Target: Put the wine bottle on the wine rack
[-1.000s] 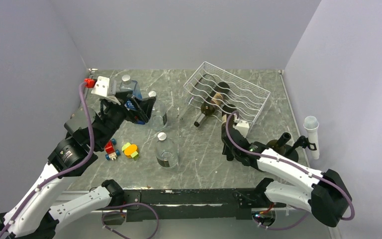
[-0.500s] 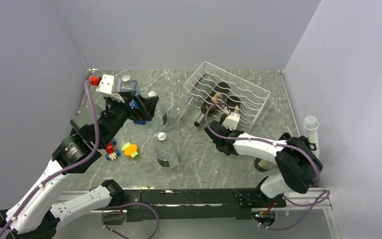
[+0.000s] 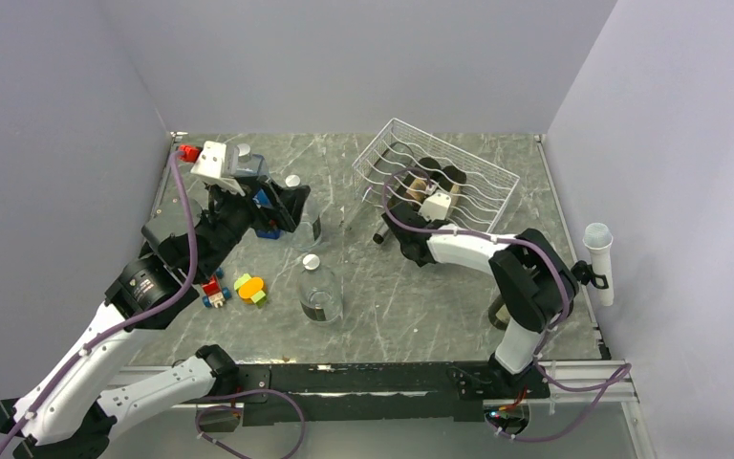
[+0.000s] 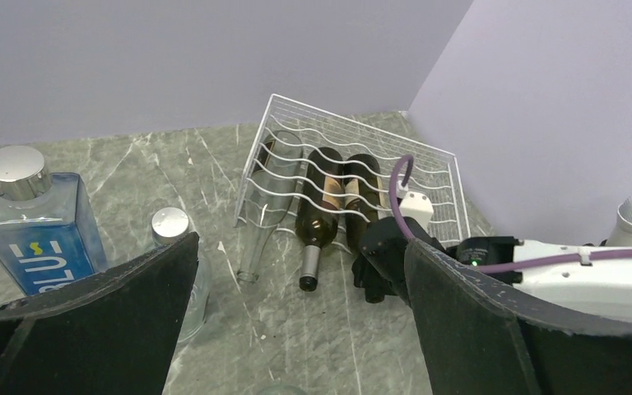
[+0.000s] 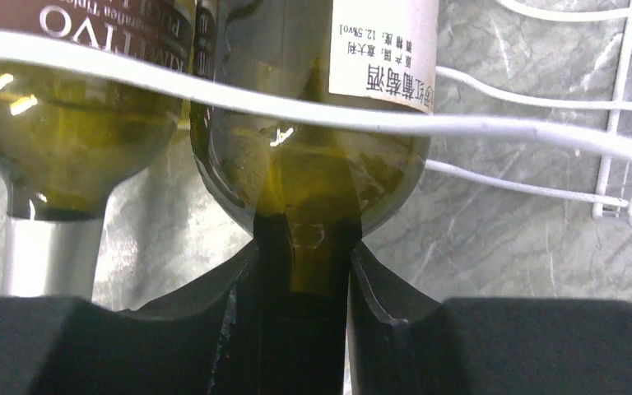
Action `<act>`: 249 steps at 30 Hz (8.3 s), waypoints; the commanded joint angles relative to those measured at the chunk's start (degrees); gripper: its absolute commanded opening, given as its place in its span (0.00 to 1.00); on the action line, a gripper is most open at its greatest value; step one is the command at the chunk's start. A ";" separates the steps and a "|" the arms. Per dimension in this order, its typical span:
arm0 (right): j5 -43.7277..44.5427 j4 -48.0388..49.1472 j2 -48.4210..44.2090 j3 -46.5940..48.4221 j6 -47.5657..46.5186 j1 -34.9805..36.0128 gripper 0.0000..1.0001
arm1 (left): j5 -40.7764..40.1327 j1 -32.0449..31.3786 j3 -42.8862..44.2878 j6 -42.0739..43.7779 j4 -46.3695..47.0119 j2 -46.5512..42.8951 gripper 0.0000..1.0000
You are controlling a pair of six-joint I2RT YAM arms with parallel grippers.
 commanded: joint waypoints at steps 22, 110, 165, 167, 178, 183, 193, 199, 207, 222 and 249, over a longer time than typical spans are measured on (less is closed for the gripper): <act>1.68 -6.22 7.62 9.01 3.93 -3.82 0.37 | 3.10 -0.03 1.54 -2.53 1.40 -0.46 0.99; 5.22 -42.11 -59.79 13.27 -25.30 -5.78 0.00 | 11.76 -0.07 -5.73 -10.02 11.05 8.84 0.99; -57.21 -36.45 -57.26 30.50 -24.26 -5.80 0.00 | 22.95 -32.59 -31.18 7.70 67.81 28.03 0.99; -58.50 -35.75 -57.37 30.26 -23.66 -5.81 0.00 | 24.06 -32.76 -31.56 8.31 68.35 27.97 0.99; -64.40 -29.23 -60.47 25.53 -21.15 -5.82 0.00 | 26.32 -33.05 -31.13 10.42 66.95 27.62 0.90; -64.58 -29.30 -61.29 24.55 -21.30 -5.90 0.00 | 25.83 -33.04 -29.89 12.00 64.32 27.42 0.53; -56.66 -30.95 -64.82 22.31 -28.97 -5.82 0.91 | 21.92 -33.66 -26.51 16.54 54.93 26.13 0.01; -50.57 -26.72 -70.52 20.07 -31.31 -5.83 0.99 | 17.99 -34.57 -23.55 25.81 48.82 25.32 0.01; -49.51 -36.83 -66.76 26.46 -34.22 -5.87 0.99 | 11.45 -35.13 -21.79 46.40 46.59 25.03 0.01; -59.06 -49.22 -65.96 18.01 -36.30 -5.84 0.96 | 9.21 -35.10 -20.39 76.60 37.51 24.19 0.01; -65.08 -49.37 -65.00 8.08 -38.96 -5.76 0.74 | 3.16 -35.07 -11.97 91.25 30.60 22.40 0.01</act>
